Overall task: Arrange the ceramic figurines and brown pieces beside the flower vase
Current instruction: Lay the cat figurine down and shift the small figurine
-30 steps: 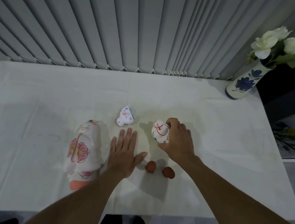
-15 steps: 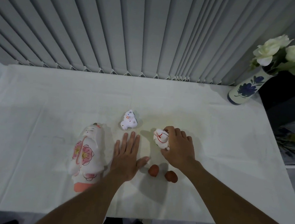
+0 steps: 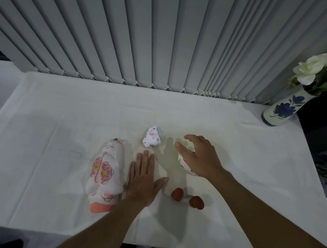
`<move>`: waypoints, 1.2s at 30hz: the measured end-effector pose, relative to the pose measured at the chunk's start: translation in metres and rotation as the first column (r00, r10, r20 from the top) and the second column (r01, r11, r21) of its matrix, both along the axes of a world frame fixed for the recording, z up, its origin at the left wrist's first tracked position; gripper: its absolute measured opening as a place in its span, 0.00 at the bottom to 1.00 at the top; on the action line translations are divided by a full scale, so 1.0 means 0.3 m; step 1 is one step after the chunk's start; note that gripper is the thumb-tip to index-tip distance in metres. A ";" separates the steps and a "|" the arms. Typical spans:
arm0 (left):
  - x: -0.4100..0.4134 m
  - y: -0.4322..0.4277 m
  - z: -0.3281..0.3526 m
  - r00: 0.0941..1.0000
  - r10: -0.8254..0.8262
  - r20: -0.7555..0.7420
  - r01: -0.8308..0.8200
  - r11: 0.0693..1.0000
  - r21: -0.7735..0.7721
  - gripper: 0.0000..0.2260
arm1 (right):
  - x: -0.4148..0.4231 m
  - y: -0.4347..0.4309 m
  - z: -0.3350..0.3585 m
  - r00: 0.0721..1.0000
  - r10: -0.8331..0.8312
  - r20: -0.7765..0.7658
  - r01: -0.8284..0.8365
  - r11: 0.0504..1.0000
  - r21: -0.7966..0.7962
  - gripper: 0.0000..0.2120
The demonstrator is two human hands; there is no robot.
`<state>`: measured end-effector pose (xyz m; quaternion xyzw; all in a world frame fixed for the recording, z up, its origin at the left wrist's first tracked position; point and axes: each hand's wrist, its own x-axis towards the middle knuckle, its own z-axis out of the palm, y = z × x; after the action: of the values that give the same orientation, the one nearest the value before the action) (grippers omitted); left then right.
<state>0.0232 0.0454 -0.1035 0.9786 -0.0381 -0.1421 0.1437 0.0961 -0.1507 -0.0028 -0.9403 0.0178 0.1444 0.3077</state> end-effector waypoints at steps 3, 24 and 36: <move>-0.011 0.019 -0.002 0.999 0.051 0.001 -0.051 0.999 -0.013 0.43 | 0.080 0.052 0.003 0.999 0.046 0.011 -0.046 0.995 0.087 0.20; 0.004 0.019 -0.008 0.998 0.035 -0.052 -0.034 0.999 0.030 0.42 | 0.332 0.229 -0.052 0.746 0.612 -0.263 -0.658 0.738 -0.149 0.24; 0.012 0.020 -0.001 0.982 0.058 -0.181 -0.050 0.997 0.052 0.42 | 0.267 0.136 -0.047 0.928 0.359 -0.104 -0.358 0.933 0.024 0.14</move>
<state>0.0267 0.0514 -0.1038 0.9653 0.0051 -0.2282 0.1272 0.1763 -0.1099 -0.0168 -0.9180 -0.1382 0.2481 0.2770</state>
